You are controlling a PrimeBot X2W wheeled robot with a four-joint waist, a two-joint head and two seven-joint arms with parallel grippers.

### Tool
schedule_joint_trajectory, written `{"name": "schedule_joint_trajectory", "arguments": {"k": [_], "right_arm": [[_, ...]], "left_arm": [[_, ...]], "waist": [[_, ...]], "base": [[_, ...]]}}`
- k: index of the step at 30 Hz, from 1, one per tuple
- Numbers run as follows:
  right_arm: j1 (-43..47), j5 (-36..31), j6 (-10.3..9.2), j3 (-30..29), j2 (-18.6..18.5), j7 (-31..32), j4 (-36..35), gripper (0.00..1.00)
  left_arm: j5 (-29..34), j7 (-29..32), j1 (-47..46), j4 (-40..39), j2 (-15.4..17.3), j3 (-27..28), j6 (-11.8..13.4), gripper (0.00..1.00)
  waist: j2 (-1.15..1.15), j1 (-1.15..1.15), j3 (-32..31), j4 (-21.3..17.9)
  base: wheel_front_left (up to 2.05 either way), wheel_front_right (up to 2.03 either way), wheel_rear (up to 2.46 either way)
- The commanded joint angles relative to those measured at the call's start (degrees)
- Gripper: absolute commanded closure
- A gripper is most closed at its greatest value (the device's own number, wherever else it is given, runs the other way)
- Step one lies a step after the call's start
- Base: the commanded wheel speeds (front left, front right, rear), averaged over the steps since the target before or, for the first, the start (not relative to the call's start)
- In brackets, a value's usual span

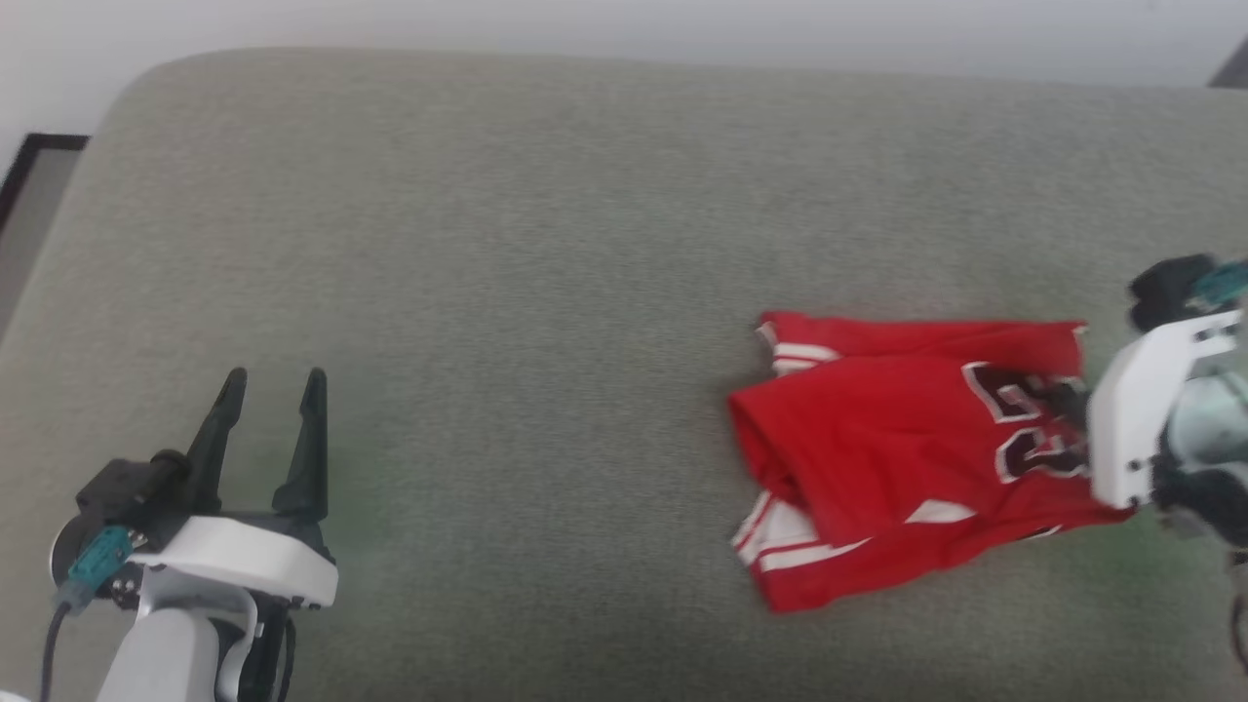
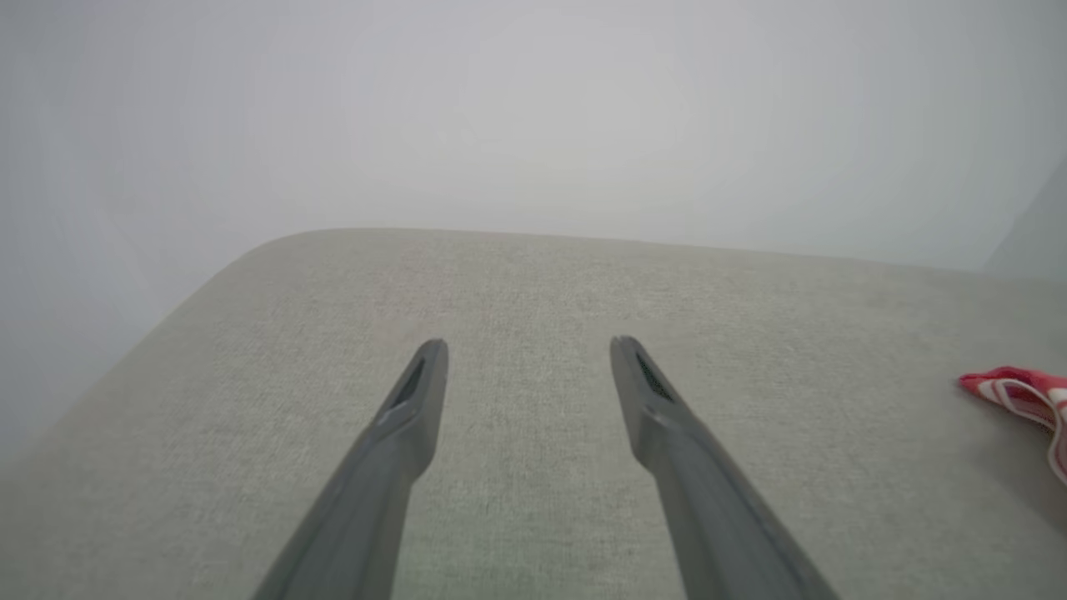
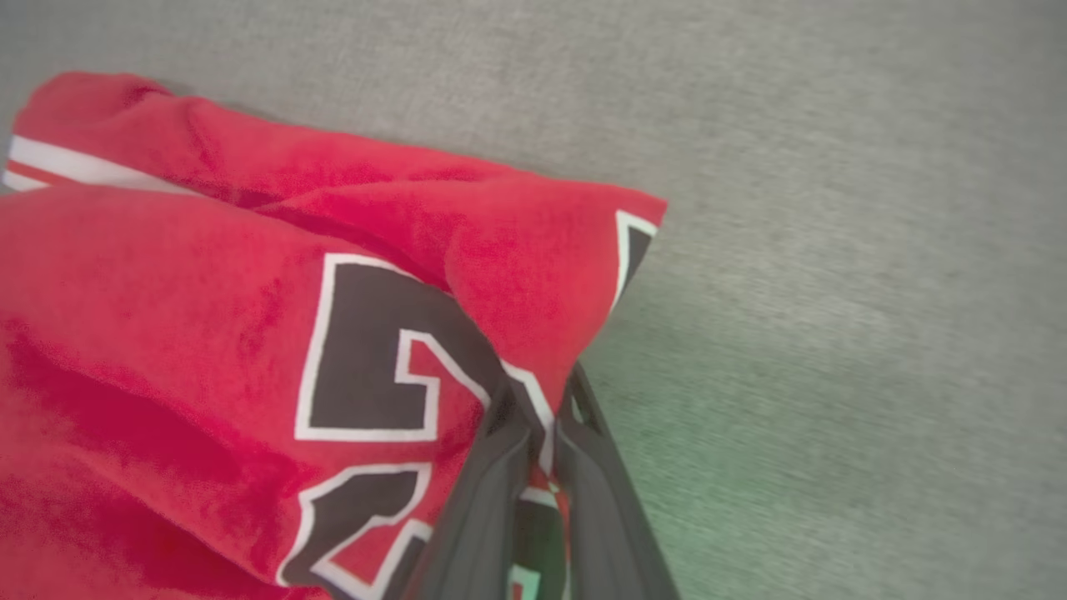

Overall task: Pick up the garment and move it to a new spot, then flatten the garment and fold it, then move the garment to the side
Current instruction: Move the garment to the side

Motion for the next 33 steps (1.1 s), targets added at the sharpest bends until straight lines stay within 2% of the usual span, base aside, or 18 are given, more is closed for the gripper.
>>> {"name": "schedule_joint_trajectory", "arguments": {"k": [1, 9, 16, 23, 30, 33], "right_arm": [[-0.7, -0.44, -0.07, -0.85, -0.78, 0.17, -0.7, 1.0], [-3.28, -2.52, -0.05, -4.2, -6.28, -1.87, -2.21, 1.0], [-8.2, -4.32, -0.05, -3.96, -10.93, -6.02, 0.09, 1.0], [-15.47, -5.72, -0.05, -2.5, -14.79, -14.63, 6.55, 1.0], [-23.2, -8.9, -0.05, -0.5, -16.51, -24.85, 16.52, 1.0], [-25.29, -10.4, -0.05, 0.12, -16.87, -27.35, 19.54, 1.0]], "left_arm": [[0.33, -0.24, -1.09, -0.2, 0.27, -0.18, -0.1, 0.0], [0.66, -0.24, -4.47, 0.18, 0.92, -2.51, -0.1, 0.0], [0.39, -0.24, -8.78, 0.83, 2.19, -5.24, -0.1, 0.0], [0.39, -0.25, -13.86, 1.3, 3.44, -8.87, -0.1, 0.0], [-0.11, -0.24, -19.29, 1.81, 4.67, -13.22, -0.1, 0.0], [-0.29, -0.24, -20.77, 1.97, 5.09, -14.28, -0.1, 0.0]], "waist": [[0.0, 0.0, 0.36, -1.45], [0.0, 0.0, 2.35, -6.98], [0.0, 0.0, 5.28, -12.09], [0.0, 0.0, 9.06, -16.12], [0.0, 0.0, 13.1, -18.36], [0.0, 0.0, 14.19, -18.73]], "base": [[0.0, 0.0, 0.0], [0.0, 0.0, 0.0], [0.0, 0.0, 0.0], [0.0, 0.0, 0.0], [0.0, 0.0, 0.0], [0.0, 0.0, 0.0]]}}
